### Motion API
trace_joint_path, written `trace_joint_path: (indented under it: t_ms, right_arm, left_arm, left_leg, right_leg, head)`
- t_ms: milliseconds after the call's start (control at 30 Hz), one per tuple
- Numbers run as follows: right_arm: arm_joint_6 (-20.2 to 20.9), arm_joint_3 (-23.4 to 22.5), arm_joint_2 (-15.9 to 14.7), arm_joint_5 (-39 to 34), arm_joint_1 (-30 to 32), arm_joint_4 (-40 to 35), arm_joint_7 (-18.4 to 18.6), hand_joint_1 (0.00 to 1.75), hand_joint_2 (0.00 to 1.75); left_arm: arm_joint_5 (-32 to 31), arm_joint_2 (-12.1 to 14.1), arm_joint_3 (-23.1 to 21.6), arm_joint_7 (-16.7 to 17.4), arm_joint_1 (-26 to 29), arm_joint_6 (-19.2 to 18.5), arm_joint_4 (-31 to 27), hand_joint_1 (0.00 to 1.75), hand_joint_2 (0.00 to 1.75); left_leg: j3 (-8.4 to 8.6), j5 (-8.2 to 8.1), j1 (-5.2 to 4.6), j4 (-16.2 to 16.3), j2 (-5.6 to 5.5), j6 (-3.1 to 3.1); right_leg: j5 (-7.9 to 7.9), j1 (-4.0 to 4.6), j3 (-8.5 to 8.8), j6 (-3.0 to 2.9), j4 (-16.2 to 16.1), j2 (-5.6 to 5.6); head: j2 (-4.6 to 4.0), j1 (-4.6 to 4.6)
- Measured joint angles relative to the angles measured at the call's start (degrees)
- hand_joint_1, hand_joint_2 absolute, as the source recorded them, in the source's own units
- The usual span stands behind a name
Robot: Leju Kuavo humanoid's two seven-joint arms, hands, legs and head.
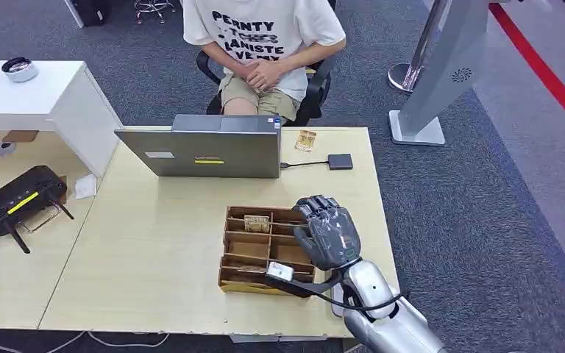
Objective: Pass the card to the sensor for recognition and then transmit it.
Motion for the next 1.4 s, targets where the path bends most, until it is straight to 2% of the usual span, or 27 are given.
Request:
trace_joint_path:
  t_ms: [300, 467, 533, 700, 867, 900, 967, 1033, 1100, 1400]
  right_arm:
    - [0.4, 0.0, 0.7, -0.2, -0.6, 2.9, 0.0, 0.82, 1.75]
    - [0.8, 0.0, 0.7, -0.6, -0.8, 4.7, 0.1, 0.77, 1.75]
    - [0.8, 0.0, 0.7, -0.7, -0.8, 5.3, 0.2, 0.86, 1.75]
    - [0.8, 0.0, 0.7, -0.8, -1.2, 6.2, 0.4, 0.94, 1.75]
    - [0.8, 0.0, 0.7, -0.8, -1.7, 6.8, 0.5, 0.94, 1.75]
    - [0.8, 0.0, 0.7, -0.8, -1.8, 6.9, 0.5, 1.06, 1.75]
    - [0.8, 0.0, 0.7, -0.8, -1.8, 7.0, 0.5, 1.50, 1.75]
    - [0.8, 0.0, 0.7, -0.8, -1.9, 7.1, 0.5, 1.69, 1.75]
    - [0.9, -0.1, 0.7, -0.8, -2.1, 7.1, 0.5, 1.75, 1.75]
    - [1.0, -0.5, 0.8, -0.9, -2.5, 7.3, 0.5, 1.75, 1.75]
  left_arm:
    - [-0.1, 0.0, 0.0, 0.0, 0.0, 0.0, 0.0, 0.00, 0.00]
    - [-0.2, 0.0, 0.0, 0.0, 0.0, 0.0, 0.0, 0.00, 0.00]
    - [-0.2, 0.0, 0.1, 0.0, 0.0, 0.0, 0.0, 0.00, 0.00]
    - [-0.4, 0.0, 0.1, 0.0, 0.0, 0.0, 0.0, 0.00, 0.00]
    - [-0.4, 0.0, 0.1, 0.0, 0.0, 0.0, 0.0, 0.00, 0.00]
    - [-0.4, 0.0, 0.1, 0.0, 0.0, 0.0, 0.0, 0.00, 0.00]
    - [-0.4, 0.0, 0.2, 0.0, 0.0, 0.0, 0.0, 0.00, 0.00]
    - [-0.4, 0.0, 0.2, 0.0, 0.0, 0.0, 0.0, 0.00, 0.00]
    - [-0.4, 0.0, 0.2, 0.0, 0.0, 0.0, 0.0, 0.00, 0.00]
    - [-0.5, 0.0, 0.4, 0.0, 0.0, 0.0, 0.0, 0.00, 0.00]
  left_leg:
    - [0.00, 0.00, 0.00, 0.0, -0.01, 0.00]
    - [0.00, 0.00, 0.00, 0.0, -0.01, 0.00]
    - [0.00, 0.00, 0.00, 0.0, 0.00, 0.00]
    - [0.02, 0.00, 0.00, 0.0, 0.00, 0.00]
    - [0.06, 0.01, 0.00, 0.0, -0.01, 0.00]
    - [0.06, 0.00, 0.00, 0.0, 0.01, 0.00]
    - [0.07, 0.00, 0.00, 0.0, 0.01, 0.00]
    - [0.06, 0.00, 0.00, 0.0, 0.00, 0.00]
    - [0.07, 0.00, 0.00, 0.0, -0.01, 0.00]
    - [0.07, 0.00, 0.00, 0.0, -0.01, 0.00]
  right_leg:
    - [0.00, 0.00, 0.00, 0.00, 0.0, -0.01]
    - [0.00, 0.00, 0.00, 0.00, 0.0, -0.01]
    - [0.00, 0.00, 0.00, 0.00, 0.0, 0.00]
    - [0.00, 0.00, 0.00, 0.00, 0.0, 0.00]
    - [0.00, 0.00, 0.04, 0.00, 0.0, -0.01]
    - [0.00, 0.00, 0.04, 0.00, 0.0, 0.00]
    - [0.00, 0.00, 0.05, 0.00, 0.0, 0.00]
    - [0.00, 0.00, 0.05, 0.00, 0.0, 0.00]
    - [0.00, 0.00, 0.05, 0.00, 0.0, -0.01]
    - [0.00, 0.00, 0.05, 0.00, 0.0, -0.01]
  head:
    - [0.00, 0.00]
    - [0.00, 0.00]
    - [0.00, 0.00]
    - [0.00, -0.02]
    - [0.00, 0.02]
    - [0.00, -0.02]
    - [0.00, 0.00]
    - [0.00, -0.02]
    - [0.00, 0.00]
    - [0.00, 0.00]
